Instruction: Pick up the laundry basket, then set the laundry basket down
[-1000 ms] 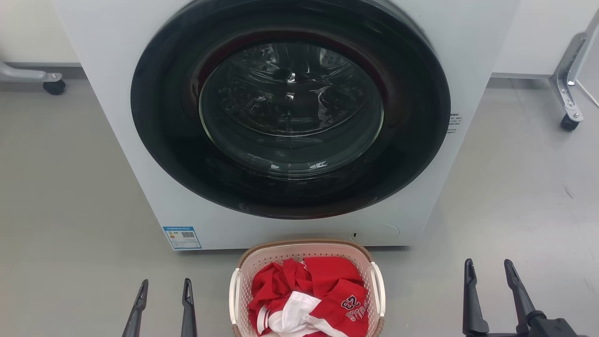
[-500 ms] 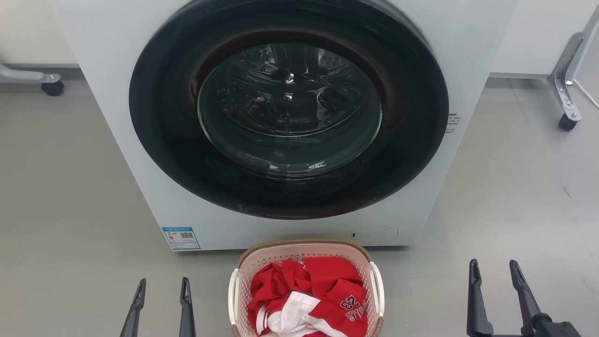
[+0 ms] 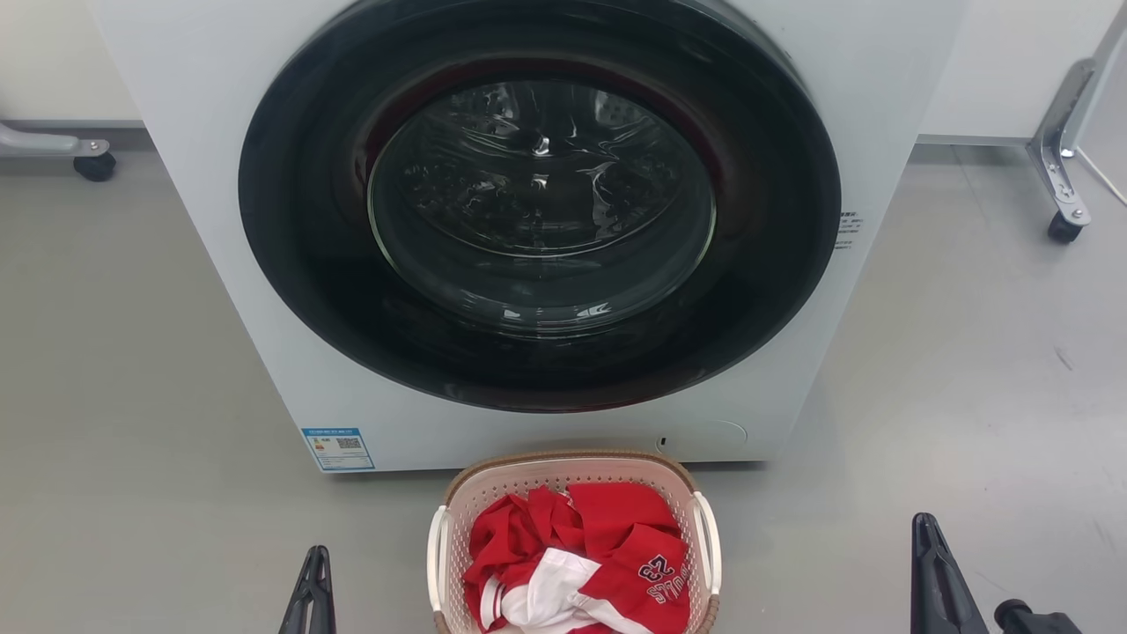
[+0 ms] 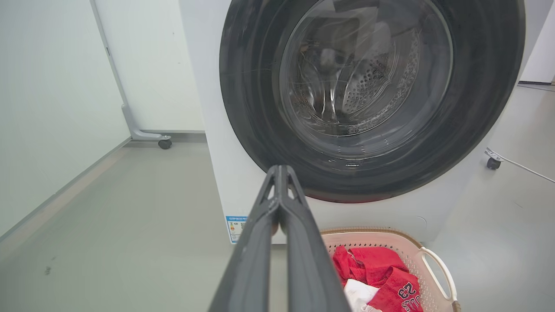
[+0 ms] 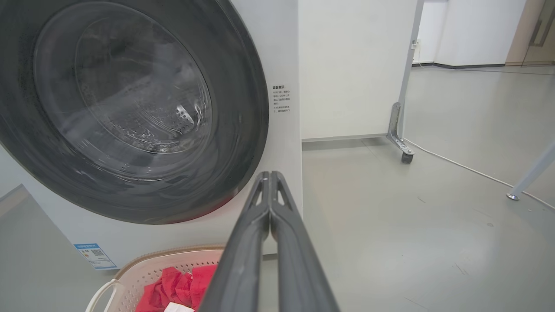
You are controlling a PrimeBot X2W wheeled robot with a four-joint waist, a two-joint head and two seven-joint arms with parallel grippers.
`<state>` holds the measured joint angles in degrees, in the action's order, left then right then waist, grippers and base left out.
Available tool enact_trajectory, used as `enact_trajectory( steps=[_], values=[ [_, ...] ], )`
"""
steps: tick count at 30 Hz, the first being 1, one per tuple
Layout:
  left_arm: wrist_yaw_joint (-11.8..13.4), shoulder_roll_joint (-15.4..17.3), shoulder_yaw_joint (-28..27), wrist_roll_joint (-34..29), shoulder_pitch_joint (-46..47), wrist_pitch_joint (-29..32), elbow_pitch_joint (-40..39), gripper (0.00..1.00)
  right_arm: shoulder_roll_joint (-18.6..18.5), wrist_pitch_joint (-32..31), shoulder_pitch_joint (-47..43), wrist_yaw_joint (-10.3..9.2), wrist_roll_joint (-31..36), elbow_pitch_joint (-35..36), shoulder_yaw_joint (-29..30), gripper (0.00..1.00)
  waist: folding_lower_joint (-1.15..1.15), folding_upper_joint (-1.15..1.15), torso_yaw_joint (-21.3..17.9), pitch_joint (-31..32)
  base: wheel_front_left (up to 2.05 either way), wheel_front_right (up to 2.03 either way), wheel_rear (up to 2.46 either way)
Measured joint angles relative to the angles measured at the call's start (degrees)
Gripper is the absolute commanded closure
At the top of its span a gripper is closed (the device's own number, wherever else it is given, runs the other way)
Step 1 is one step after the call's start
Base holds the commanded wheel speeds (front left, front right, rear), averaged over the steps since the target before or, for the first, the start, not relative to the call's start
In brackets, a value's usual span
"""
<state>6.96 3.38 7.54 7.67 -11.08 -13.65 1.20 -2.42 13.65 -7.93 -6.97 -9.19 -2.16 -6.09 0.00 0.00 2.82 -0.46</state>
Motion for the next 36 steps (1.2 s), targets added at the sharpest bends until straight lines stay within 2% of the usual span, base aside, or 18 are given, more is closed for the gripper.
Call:
enact_trajectory(
  steps=[36],
  values=[
    [-5.5, -0.2, -5.2, 33.3, 5.2, 8.5, 5.9, 1.0, 0.1, -8.4, 3.9, 5.32, -33.0, -5.7, 5.6, 1.0, 0.0, 0.0, -1.1, 0.1, 0.0, 0.0, 0.0]
  ],
)
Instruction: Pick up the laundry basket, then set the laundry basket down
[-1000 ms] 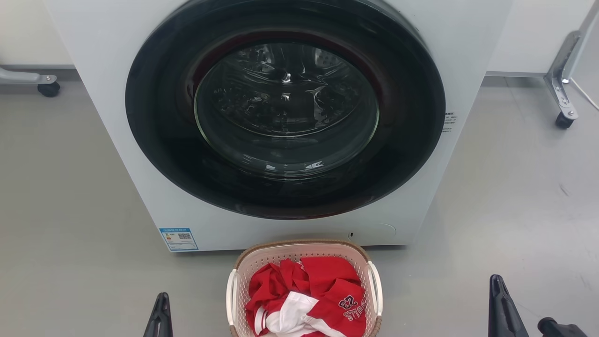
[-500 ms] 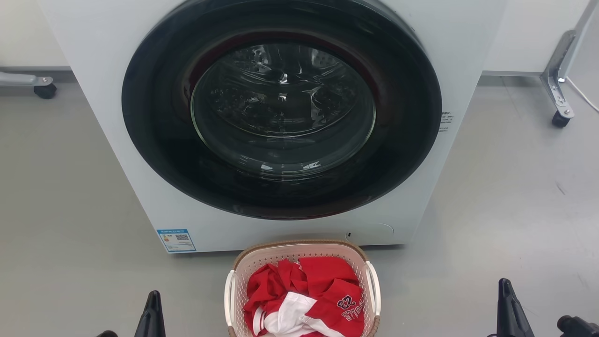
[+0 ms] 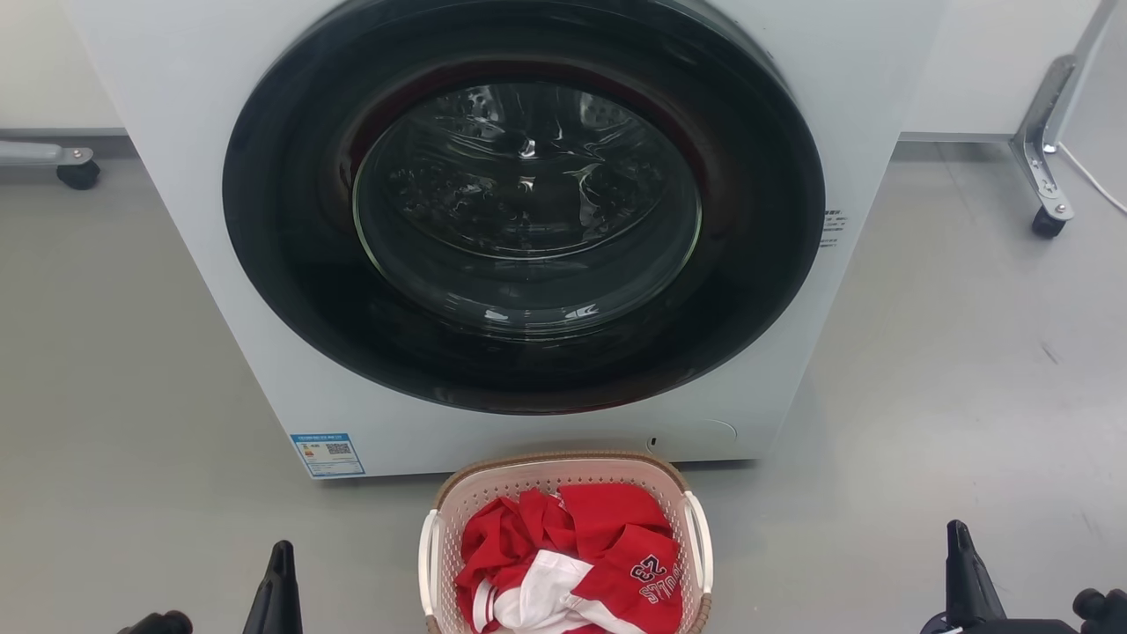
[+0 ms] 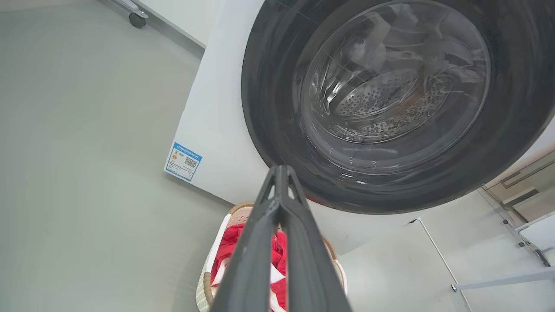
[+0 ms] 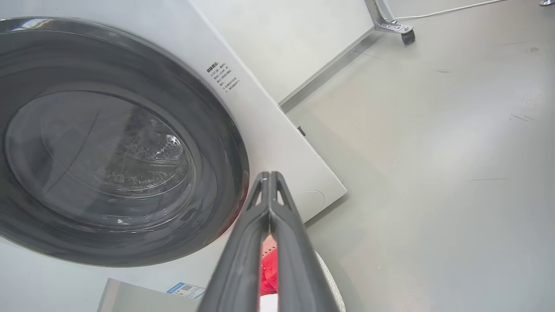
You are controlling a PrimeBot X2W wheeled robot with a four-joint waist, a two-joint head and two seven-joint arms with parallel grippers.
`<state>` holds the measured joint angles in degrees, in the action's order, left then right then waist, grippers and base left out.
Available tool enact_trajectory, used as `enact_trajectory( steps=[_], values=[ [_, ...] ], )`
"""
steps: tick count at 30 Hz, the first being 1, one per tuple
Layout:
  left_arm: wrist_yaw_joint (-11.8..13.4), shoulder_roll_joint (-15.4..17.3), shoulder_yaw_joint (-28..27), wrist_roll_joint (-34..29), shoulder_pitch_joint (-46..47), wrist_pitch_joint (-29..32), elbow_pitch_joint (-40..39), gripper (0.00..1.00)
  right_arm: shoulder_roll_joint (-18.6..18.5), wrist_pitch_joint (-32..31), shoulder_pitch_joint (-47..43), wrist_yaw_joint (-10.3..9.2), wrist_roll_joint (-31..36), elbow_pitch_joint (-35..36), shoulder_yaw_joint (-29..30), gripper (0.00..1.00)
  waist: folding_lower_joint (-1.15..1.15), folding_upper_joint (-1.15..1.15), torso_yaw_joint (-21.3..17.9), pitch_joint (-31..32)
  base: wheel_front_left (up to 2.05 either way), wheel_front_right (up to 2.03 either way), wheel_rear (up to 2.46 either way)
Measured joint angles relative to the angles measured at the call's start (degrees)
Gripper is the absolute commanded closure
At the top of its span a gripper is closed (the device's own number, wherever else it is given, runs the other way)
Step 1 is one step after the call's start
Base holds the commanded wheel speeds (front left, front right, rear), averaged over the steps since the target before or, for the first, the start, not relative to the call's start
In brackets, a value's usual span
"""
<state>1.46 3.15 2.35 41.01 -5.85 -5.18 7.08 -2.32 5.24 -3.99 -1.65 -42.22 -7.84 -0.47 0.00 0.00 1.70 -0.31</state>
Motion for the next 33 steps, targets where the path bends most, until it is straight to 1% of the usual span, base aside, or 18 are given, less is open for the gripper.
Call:
enact_trajectory(
  steps=[10, 13, 14, 15, 17, 21, 22, 33],
  values=[
    [-1.5, -0.1, -1.5, 9.2, 1.7, 2.1, 1.9, 1.0, 0.0, -2.2, 1.4, 1.52, -8.9, -1.7, 1.5, 1.0, 0.0, 0.0, -0.3, 0.0, 0.0, 0.0, 0.0],
    [-1.6, -0.1, -1.7, 10.6, 2.2, 2.5, 2.0, 1.0, 0.0, -2.6, 1.9, 1.68, -10.4, -2.0, 1.7, 1.0, 0.0, 0.0, -0.4, 0.0, 0.0, 0.0, 0.0],
    [-2.0, -0.1, -1.8, 11.9, 2.3, 2.7, 2.2, 1.0, 0.0, -2.7, 2.4, 1.83, -11.5, -2.1, 1.9, 1.0, 0.0, 0.0, -0.4, 0.1, 0.0, 0.0, 0.0],
    [-2.0, -0.1, -1.9, 12.8, 2.3, 3.0, 2.4, 1.0, 0.0, -2.8, 2.6, 2.19, -12.4, -2.1, 2.0, 1.0, 0.0, 0.0, -0.4, 0.1, 0.0, 0.0, 0.0],
    [-2.1, -0.1, -2.1, 14.1, 2.5, 3.3, 3.0, 1.0, 0.0, -3.3, 2.6, 2.29, -13.9, -2.5, 2.2, 1.0, 0.0, 0.0, -0.5, 0.1, 0.0, 0.0, 0.0],
    [-3.1, -0.1, -2.5, 17.7, 3.6, 4.1, 3.5, 1.0, 0.0, -4.2, 3.4, 2.86, -17.4, -3.4, 2.8, 1.0, 0.0, 0.0, -0.6, 0.1, 0.0, 0.0, 0.0],
    [-3.1, -0.1, -2.6, 18.9, 3.7, 4.4, 3.6, 1.0, 0.0, -4.3, 3.6, 3.23, -18.4, -3.5, 3.0, 1.0, 0.0, 0.0, -0.6, 0.1, 0.0, 0.0, 0.0],
    [-4.6, -0.2, -4.1, 28.3, 5.6, 6.7, 5.6, 1.0, 0.0, -6.6, 5.1, 4.71, -27.9, -5.3, 4.5, 1.0, 0.0, 0.0, -1.0, 0.1, 0.0, 0.0, 0.0]
  ],
)
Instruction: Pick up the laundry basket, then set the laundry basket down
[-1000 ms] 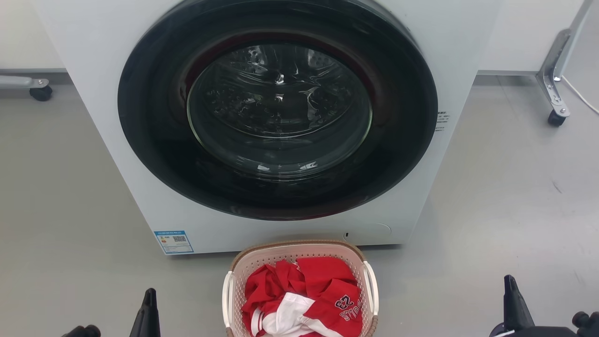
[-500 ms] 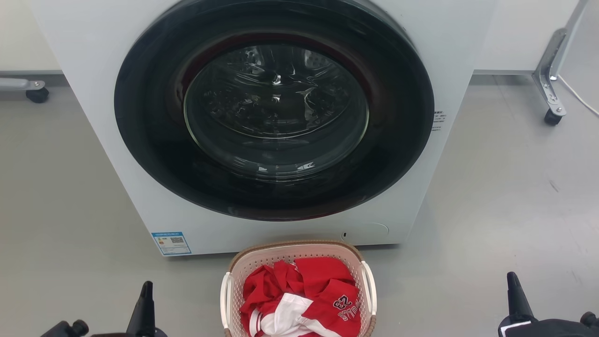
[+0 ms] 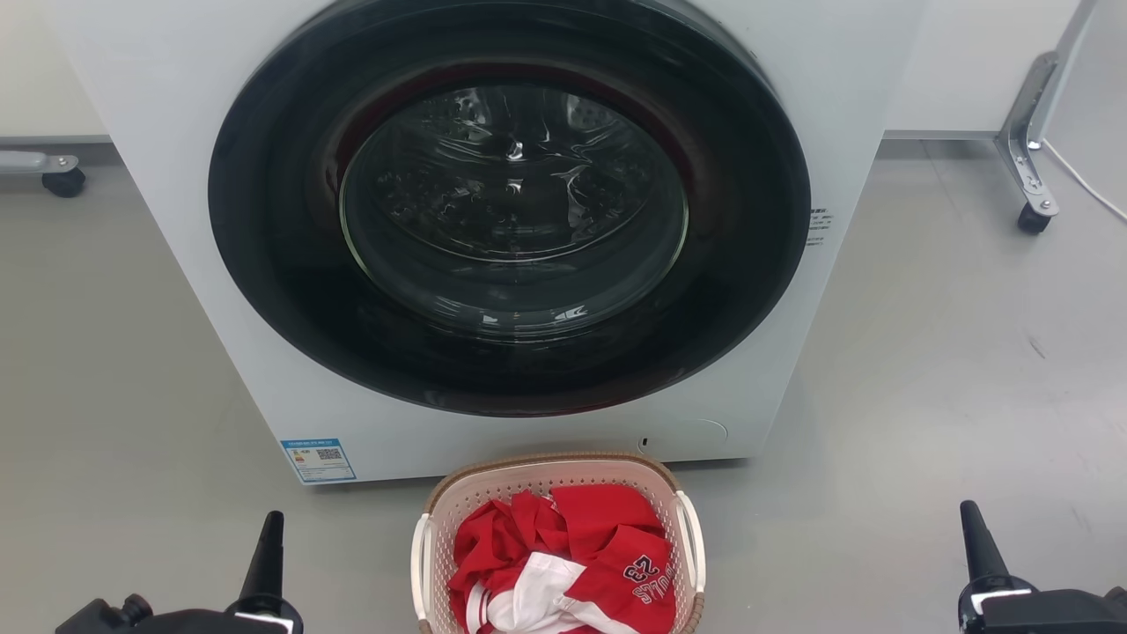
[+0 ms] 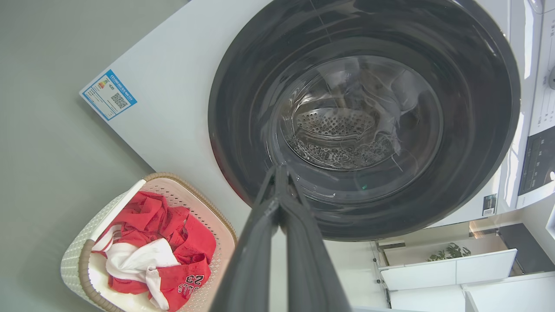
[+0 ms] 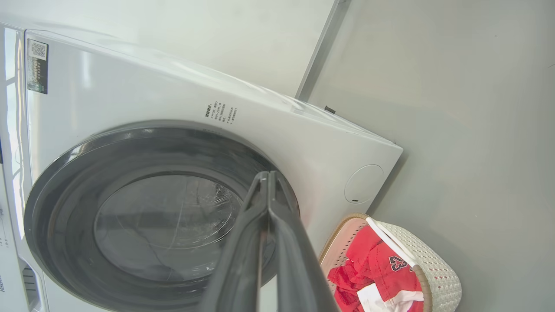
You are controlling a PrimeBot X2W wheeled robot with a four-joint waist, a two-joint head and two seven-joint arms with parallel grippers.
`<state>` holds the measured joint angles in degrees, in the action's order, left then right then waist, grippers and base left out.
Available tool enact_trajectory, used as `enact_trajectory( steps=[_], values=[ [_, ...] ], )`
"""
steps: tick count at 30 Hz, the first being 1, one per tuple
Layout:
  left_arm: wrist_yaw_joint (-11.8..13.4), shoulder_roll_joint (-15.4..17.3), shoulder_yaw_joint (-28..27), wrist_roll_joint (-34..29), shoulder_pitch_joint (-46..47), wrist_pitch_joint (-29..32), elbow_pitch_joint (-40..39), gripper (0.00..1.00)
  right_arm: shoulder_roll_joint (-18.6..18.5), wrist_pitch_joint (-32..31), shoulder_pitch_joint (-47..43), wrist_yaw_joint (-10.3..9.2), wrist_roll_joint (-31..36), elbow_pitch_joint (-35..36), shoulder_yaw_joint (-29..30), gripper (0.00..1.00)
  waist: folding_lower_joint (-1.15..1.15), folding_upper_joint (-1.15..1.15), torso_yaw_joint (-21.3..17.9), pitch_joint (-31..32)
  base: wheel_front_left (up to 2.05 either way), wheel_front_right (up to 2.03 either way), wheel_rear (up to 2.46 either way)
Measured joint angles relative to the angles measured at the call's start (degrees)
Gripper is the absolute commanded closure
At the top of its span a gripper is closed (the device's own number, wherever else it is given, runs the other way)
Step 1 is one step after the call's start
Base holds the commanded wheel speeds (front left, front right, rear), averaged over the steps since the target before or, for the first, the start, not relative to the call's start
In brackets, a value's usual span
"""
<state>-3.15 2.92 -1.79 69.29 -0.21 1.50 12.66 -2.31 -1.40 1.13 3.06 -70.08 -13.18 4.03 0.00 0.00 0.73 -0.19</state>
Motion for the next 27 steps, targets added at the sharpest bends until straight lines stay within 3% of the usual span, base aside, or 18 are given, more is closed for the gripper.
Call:
enact_trajectory(
  steps=[23, 27],
  values=[
    [-3.6, -0.5, -3.3, 21.1, 4.0, 4.7, 4.0, 1.0, 0.0, -4.7, 3.2, 3.54, -20.8, -3.8, 3.4, 1.0, 0.0, 0.0, -0.7, 0.1, 0.0, 0.0, 0.0],
    [-3.9, -0.5, -3.4, 22.4, 4.8, 5.0, 4.2, 1.0, 0.0, -5.1, 3.7, 3.59, -21.4, -3.9, 3.5, 1.0, 0.0, 0.0, -0.7, 0.1, 0.0, 0.0, 0.0]
  ],
)
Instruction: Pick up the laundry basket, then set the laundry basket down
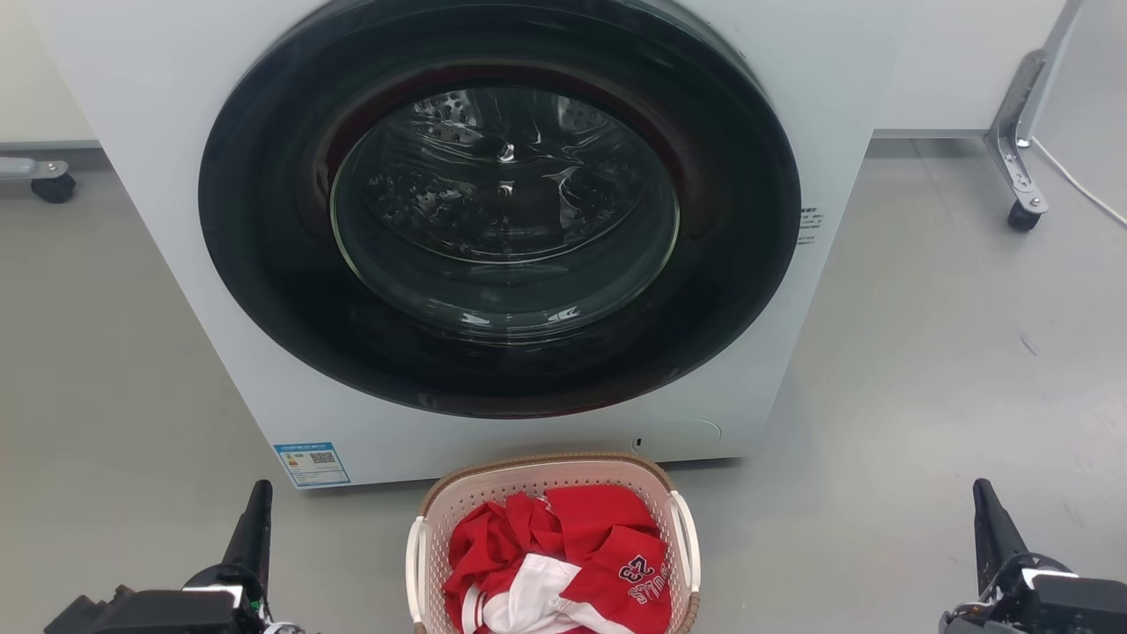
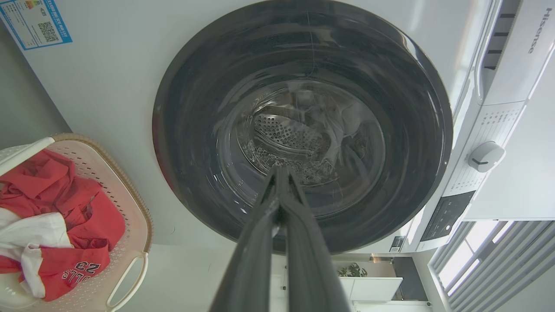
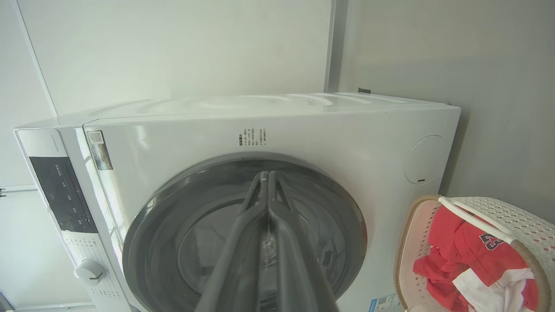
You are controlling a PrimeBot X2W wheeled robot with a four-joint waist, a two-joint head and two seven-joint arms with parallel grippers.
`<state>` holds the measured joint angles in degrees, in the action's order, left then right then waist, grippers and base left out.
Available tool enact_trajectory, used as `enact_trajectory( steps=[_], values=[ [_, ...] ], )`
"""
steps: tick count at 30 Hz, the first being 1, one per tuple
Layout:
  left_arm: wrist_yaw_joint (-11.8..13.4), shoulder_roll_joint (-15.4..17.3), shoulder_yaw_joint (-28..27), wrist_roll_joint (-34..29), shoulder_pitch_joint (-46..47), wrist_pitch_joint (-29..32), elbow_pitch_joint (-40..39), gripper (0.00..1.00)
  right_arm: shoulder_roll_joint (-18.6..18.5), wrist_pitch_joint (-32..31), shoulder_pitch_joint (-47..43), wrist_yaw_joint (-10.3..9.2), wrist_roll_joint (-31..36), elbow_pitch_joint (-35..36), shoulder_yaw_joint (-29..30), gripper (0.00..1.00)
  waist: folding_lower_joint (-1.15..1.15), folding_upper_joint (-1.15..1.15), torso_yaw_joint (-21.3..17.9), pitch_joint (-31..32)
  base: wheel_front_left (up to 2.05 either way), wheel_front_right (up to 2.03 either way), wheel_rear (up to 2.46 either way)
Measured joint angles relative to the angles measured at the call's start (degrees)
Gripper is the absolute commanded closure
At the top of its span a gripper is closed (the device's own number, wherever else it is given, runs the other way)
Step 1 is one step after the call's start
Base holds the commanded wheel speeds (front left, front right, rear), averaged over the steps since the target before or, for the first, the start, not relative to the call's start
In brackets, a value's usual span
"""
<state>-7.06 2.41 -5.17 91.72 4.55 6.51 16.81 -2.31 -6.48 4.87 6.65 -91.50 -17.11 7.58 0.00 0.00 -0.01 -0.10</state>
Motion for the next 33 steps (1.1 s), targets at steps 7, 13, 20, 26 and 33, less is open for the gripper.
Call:
enact_trajectory(
  steps=[7, 13, 20, 26, 33],
  values=[
    [0.0, 0.0, 0.0, 0.0, 0.0, 0.0, 0.0, 1.0, 0.0, 0.0, 0.4, 0.35, 0.0, 0.0, 0.0, 1.0, 0.0, 0.0, 0.0, 0.0, 0.0, 0.0, 0.0],
    [0.0, 0.0, 0.0, 0.0, 0.0, 0.0, 0.0, 1.0, 0.0, 0.0, 0.4, 0.36, 0.0, 0.0, 0.0, 1.0, 0.0, 0.0, 0.0, 0.0, 0.0, 0.0, 0.0],
    [0.0, 0.0, 0.0, 0.0, 0.0, 0.0, 0.0, 1.0, 0.0, 0.0, 0.4, 0.36, 0.0, 0.0, 0.0, 1.0, 0.0, 0.0, 0.0, 0.0, 0.0, 0.0, 0.0],
    [0.0, 0.0, 0.0, 0.0, 0.0, 0.0, 0.1, 1.0, 0.0, 0.0, 0.4, 0.37, 0.0, 0.0, 0.0, 1.0, 0.0, 0.0, 0.0, 0.0, 0.0, 0.0, 0.0],
    [0.0, 0.0, 0.0, 0.0, 0.0, 0.0, 0.1, 1.0, 0.0, 0.0, 0.4, 0.4, 0.0, 0.0, 0.0, 1.0, 0.0, 0.0, 0.0, 0.0, 0.0, 0.0, 0.0]
  ],
)
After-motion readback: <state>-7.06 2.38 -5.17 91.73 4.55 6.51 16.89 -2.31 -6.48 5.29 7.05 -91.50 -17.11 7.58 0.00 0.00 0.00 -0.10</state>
